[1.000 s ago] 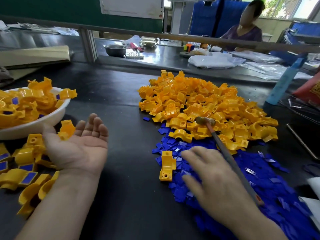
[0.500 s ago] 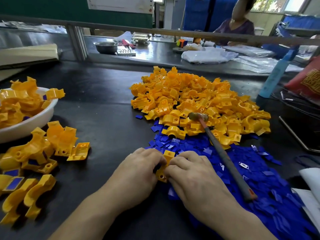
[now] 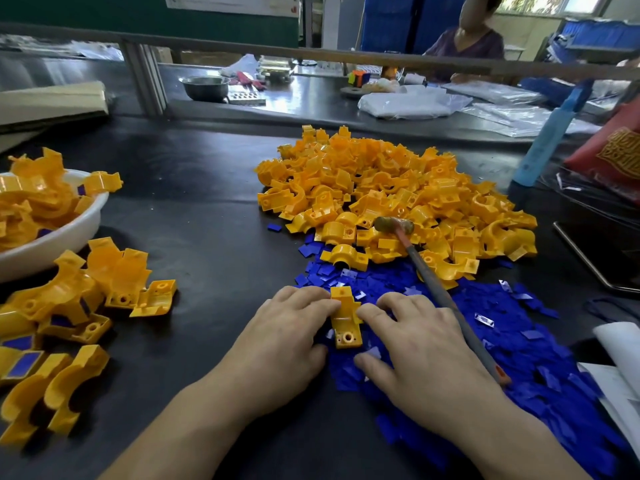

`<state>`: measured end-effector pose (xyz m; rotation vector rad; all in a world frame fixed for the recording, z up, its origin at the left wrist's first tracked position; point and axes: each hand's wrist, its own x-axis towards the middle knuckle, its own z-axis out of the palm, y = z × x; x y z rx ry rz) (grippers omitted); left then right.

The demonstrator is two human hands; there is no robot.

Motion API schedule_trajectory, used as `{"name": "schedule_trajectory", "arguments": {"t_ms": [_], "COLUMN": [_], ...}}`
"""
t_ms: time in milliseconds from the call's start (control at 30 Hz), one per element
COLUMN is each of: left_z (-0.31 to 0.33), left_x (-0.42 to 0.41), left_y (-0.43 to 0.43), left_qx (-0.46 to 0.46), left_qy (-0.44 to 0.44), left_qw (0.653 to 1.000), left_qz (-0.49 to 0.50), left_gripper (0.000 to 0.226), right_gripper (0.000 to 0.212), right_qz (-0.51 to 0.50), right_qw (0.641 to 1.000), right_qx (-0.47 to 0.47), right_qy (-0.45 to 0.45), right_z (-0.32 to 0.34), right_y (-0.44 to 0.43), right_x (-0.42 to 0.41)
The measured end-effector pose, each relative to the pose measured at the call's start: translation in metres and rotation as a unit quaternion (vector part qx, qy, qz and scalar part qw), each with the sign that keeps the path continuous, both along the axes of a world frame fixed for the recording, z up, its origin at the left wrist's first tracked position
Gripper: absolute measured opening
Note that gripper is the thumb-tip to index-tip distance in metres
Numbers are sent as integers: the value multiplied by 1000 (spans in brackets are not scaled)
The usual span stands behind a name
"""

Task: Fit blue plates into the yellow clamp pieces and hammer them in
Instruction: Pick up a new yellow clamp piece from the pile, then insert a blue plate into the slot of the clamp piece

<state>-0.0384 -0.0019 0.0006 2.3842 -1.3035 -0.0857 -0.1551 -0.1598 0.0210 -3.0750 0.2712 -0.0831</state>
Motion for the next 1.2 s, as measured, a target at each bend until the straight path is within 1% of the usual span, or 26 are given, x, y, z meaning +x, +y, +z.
{"name": "schedule_trajectory", "arguments": {"t_ms": [133,200,267,300,333,367,467,567,600,633,667,700,733,767,833,867,933,967,1033,1200], "left_z": [-2,-2,-1,1,3,5,9,8,7,7,8,9,10,11,12,12,11,11,11,14], "left_x": [-3,-4,-4,-4,-4,-3,0,4,5,5,4,3,3,3,1,0,-4,-5,-8,-13], "left_y": [-6,-8,-10,-11,-12,-12,-9,-4,-3,-1,-1,0,0,0,-1,-2,-4,-5,-6,-6], "left_qx": [-36,-63,-81,-99,-125,-157,-225,-229,-226,-230,-241,-260,-278,-289,-299,-296,-279,-271,-262,-260], "left_qy": [-3,22,45,54,67,83,116,120,142,189,259,335,397,439,482,492,498,498,504,517], "left_qw": [999,997,994,990,985,976,954,949,945,935,917,890,862,840,818,814,818,821,820,814], "left_qz": [9,33,62,80,101,123,164,183,189,192,184,167,148,130,95,84,73,70,67,54], "left_gripper": [58,52,41,30,19,15,21,25,27,28,30,34,37,38,34,32,32,30,27,20], "right_gripper": [32,24,20,19,18,18,14,19,17,15,13,14,14,15,17,16,21,24,27,20], "right_qz": [-15,-24,-29,-34,-41,-48,-61,-69,-68,-67,-66,-67,-71,-80,-105,-109,-95,-84,-64,-60], "right_qw": [999,999,998,997,996,995,986,979,978,976,974,971,968,964,945,925,875,855,830,807], "right_qx": [-8,-13,-5,5,14,23,72,101,107,114,123,133,146,165,238,300,423,465,508,543], "right_qy": [-27,-36,-52,-65,-78,-90,-135,-162,-168,-174,-181,-186,-189,-192,-200,-204,-212,-215,-222,-223], "right_z": [1,1,2,2,2,2,2,3,3,3,4,4,5,6,8,10,15,17,19,19], "right_y": [0,-1,-3,-4,-6,-7,-8,-8,-9,-9,-9,-9,-10,-10,-12,-11,-7,-5,-2,-2], "right_x": [3,3,3,2,2,1,1,0,0,-1,-1,-2,-2,-3,-4,-4,-4,-5,-6,-6]}}
